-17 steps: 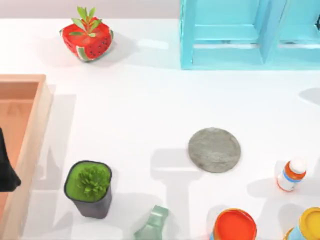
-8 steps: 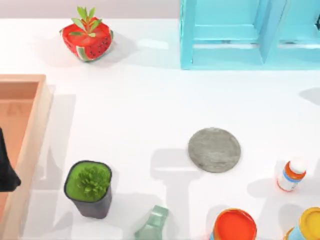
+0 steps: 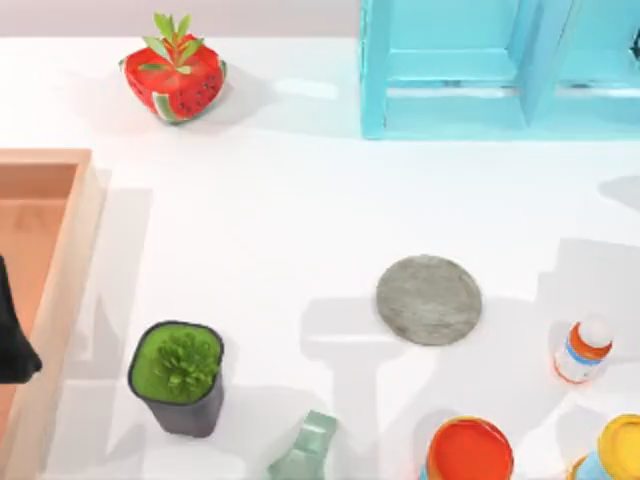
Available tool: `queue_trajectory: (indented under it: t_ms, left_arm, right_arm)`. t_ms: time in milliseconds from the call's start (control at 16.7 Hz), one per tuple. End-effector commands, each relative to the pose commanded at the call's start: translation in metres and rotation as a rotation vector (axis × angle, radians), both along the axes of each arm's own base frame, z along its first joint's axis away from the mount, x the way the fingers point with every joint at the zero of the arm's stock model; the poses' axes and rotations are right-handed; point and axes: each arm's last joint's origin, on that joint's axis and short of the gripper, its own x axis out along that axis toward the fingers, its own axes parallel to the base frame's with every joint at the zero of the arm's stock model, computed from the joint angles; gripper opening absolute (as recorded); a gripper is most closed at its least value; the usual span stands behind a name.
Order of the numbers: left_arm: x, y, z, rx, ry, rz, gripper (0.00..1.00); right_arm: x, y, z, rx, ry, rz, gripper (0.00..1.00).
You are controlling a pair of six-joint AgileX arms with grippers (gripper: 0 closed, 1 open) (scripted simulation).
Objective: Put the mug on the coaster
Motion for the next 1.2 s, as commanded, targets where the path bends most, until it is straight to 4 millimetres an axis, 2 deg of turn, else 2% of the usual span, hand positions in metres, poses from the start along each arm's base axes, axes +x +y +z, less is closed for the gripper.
queue_trajectory:
  t_ms: [180, 420, 600, 780, 960, 1200]
  left_arm:
    - [0.000, 0.000, 0.000, 0.000, 0.000, 0.000, 1.00]
    - [0.000, 0.000, 0.000, 0.000, 0.000, 0.000, 1.00]
    - [0.000, 0.000, 0.000, 0.000, 0.000, 0.000, 1.00]
    - [0.000, 0.000, 0.000, 0.000, 0.000, 0.000, 1.00]
    - [0.000, 0.000, 0.000, 0.000, 0.000, 0.000, 1.00]
    - [0.000, 0.000, 0.000, 0.000, 0.000, 0.000, 1.00]
  right_arm:
    - [0.025, 0.048, 0.002, -0.010, 0.025, -0.128, 0.00]
    - [0.048, 0.124, 0.013, -0.036, 0.025, -0.418, 0.00]
    - [0.053, 0.181, 0.023, -0.047, 0.010, -0.685, 0.00]
    - [0.049, 0.231, 0.036, -0.044, -0.002, -0.954, 0.00]
    - [0.040, 0.267, 0.047, -0.034, -0.003, -1.180, 0.00]
    - [0.031, 0.294, 0.060, -0.019, 0.007, -1.391, 0.00]
